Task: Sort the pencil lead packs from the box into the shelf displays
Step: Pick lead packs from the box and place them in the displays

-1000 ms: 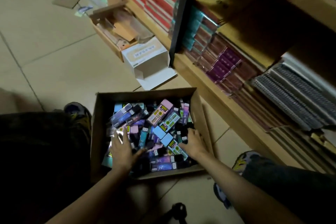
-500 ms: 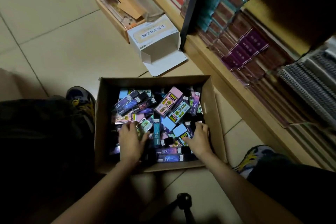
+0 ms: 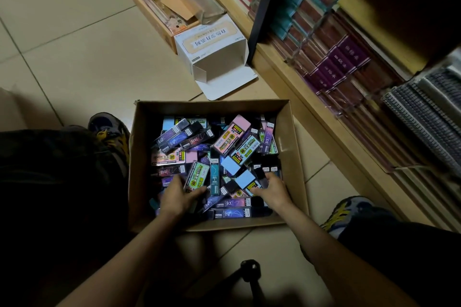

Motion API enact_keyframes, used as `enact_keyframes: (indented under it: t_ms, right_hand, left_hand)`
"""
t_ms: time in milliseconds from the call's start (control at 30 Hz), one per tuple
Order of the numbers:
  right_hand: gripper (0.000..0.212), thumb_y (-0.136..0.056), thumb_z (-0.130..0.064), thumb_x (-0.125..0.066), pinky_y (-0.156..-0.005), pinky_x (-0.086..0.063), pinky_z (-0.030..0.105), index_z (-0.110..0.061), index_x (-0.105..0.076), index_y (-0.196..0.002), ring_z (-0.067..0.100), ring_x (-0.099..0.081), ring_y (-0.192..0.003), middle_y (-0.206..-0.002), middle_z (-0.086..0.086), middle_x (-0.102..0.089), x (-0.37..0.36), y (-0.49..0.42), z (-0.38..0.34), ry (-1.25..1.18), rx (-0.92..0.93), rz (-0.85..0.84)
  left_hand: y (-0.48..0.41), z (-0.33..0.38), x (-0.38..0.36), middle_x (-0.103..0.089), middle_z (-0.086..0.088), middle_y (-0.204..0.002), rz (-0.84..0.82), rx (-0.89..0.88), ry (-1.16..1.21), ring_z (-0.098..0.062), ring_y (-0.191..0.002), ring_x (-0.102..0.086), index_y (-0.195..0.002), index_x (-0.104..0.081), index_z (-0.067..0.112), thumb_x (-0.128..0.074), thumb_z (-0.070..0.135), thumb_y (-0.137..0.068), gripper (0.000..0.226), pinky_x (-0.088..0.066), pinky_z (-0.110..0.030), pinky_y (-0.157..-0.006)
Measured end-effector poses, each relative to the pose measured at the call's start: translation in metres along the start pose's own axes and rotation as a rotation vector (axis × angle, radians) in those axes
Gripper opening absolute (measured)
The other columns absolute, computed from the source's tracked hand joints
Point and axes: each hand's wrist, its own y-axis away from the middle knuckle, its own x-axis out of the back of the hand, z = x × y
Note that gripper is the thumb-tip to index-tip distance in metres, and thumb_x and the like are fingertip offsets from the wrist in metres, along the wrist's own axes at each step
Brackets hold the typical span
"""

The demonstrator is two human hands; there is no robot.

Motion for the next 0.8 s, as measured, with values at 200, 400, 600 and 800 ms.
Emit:
enact_keyframes:
  t_ms: [200, 400, 600, 800]
  right_hand:
    - [0.055, -0.082, -0.002, -0.068, -0.096, -0.038, 0.027, 0.002, -0.045, -0.131, 0.028, -0.047, -0.125, -0.136, 0.017, -0.048, 0.003, -0.002, 0.004, -0.108, 0.007, 0.006]
    - [0.047, -0.085, 0.001, -0.063, -0.082, -0.035, 0.015, 0.003, -0.048, -0.129, 0.016, -0.049, -0.115, -0.129, 0.015, -0.054, 0.010, 0.002, 0.001, -0.164, 0.053, 0.015]
    - [0.043, -0.082, 0.004, -0.066, -0.098, -0.046, 0.042, 0.008, -0.051, -0.122, 0.031, -0.057, -0.113, -0.126, 0.025, -0.056, 0.045, 0.017, -0.035, -0.405, 0.106, 0.064]
    - [0.019, -0.084, 0.002, -0.063, -0.067, -0.058, 0.028, -0.004, -0.062, -0.102, 0.015, -0.068, -0.069, -0.095, 0.016, -0.069, 0.084, 0.057, -0.094, -0.760, 0.223, -0.132]
  left_hand:
    - [-0.001, 0.001, 0.001, -0.053, -0.011, -0.084, -0.006, -0.050, -0.050, -0.022, -0.079, -0.049, -0.088, -0.043, 0.008, -0.067, 0.031, -0.085, 0.033, -0.047, -0.043, -0.078]
    - [0.003, 0.004, 0.004, -0.054, -0.013, -0.088, 0.114, -0.067, 0.039, -0.027, -0.081, -0.055, -0.093, -0.040, 0.008, -0.057, 0.024, -0.093, 0.023, -0.048, -0.040, -0.075]
    - [0.015, 0.038, 0.001, -0.060, -0.019, -0.098, 0.079, -0.252, 0.189, -0.024, -0.077, -0.057, -0.100, -0.037, 0.008, -0.050, 0.017, -0.096, 0.016, -0.047, -0.036, -0.068]
    - [0.047, 0.107, -0.011, -0.063, -0.007, -0.092, -0.137, -0.411, 0.442, -0.011, -0.072, -0.068, -0.094, -0.043, 0.019, -0.052, 0.028, -0.095, 0.013, -0.055, -0.027, -0.057]
